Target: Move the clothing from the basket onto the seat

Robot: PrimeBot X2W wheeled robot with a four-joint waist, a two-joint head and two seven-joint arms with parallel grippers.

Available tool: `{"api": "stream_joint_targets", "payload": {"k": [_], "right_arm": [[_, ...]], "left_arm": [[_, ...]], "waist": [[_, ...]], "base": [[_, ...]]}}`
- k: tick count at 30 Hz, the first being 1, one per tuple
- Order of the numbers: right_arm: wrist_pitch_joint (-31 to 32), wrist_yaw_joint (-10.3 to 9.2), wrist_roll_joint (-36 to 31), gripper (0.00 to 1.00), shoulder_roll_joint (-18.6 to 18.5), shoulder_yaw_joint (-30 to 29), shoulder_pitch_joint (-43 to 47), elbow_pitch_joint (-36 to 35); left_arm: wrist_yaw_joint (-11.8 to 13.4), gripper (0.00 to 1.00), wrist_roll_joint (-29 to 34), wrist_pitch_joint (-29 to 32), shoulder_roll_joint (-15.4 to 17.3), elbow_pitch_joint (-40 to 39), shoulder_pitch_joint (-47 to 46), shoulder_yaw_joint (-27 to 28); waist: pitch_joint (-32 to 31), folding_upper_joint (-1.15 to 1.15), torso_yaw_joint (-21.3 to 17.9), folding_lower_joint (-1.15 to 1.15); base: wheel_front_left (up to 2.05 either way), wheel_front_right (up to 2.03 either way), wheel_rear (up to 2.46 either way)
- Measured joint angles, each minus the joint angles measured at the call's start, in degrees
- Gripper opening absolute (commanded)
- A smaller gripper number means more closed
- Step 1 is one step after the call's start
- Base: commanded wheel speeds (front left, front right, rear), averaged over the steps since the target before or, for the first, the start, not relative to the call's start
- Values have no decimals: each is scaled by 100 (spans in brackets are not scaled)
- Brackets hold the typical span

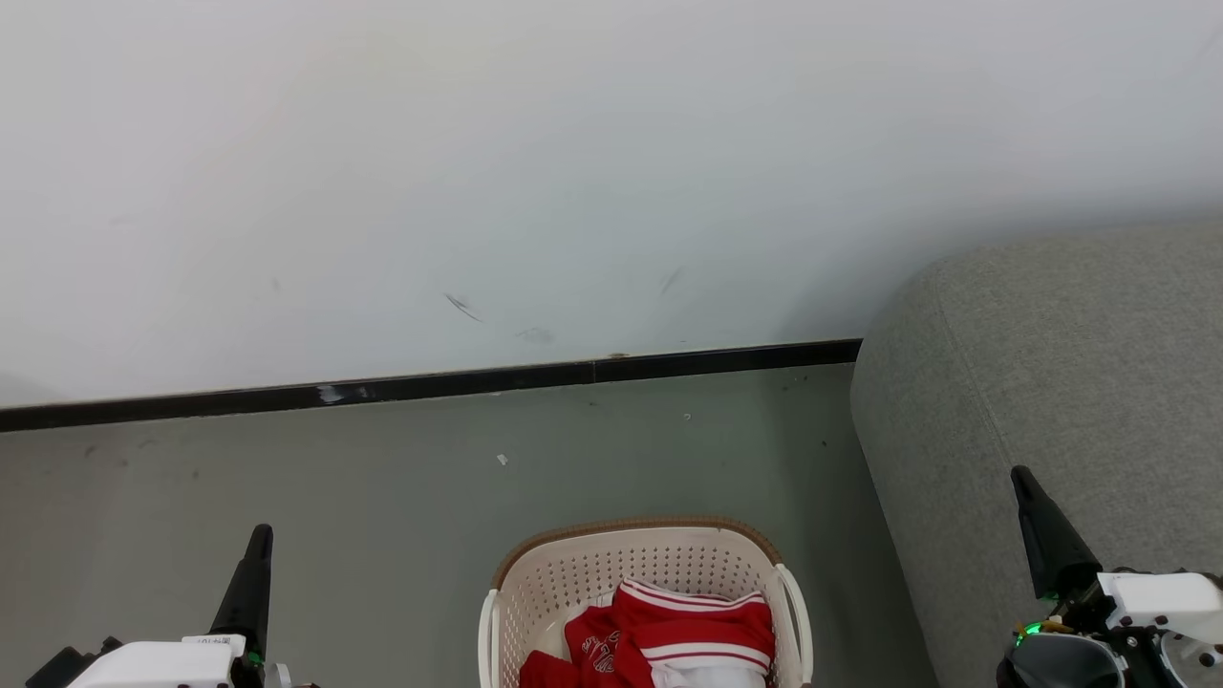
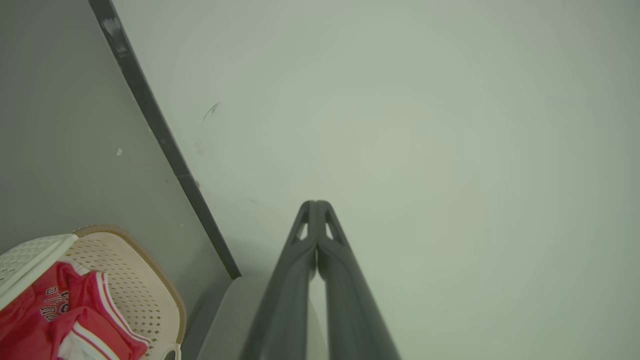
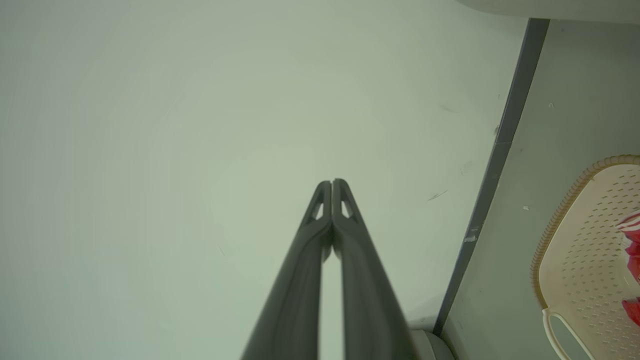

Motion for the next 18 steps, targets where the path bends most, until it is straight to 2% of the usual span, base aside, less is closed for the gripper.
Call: {"api": "stream_joint_targets", "payload": {"k": [12, 13, 18], "right_arm": [[0, 0, -1, 0, 7, -1, 0, 0], [0, 0, 0, 100, 9, 1, 2, 7], [-2, 0, 2, 100, 144, 33, 265, 221]], "left_arm": [[0, 0, 0, 0, 0, 0, 0, 1], [1, 100, 0, -1, -1, 8, 2, 0], [12, 100, -1, -5, -137, 237, 246, -37]], "waist": [[0, 0, 0, 0], [0, 0, 0, 0], [0, 0, 0, 0]], "base": [[0, 0, 0], [0, 0, 0], [0, 0, 0]]}}
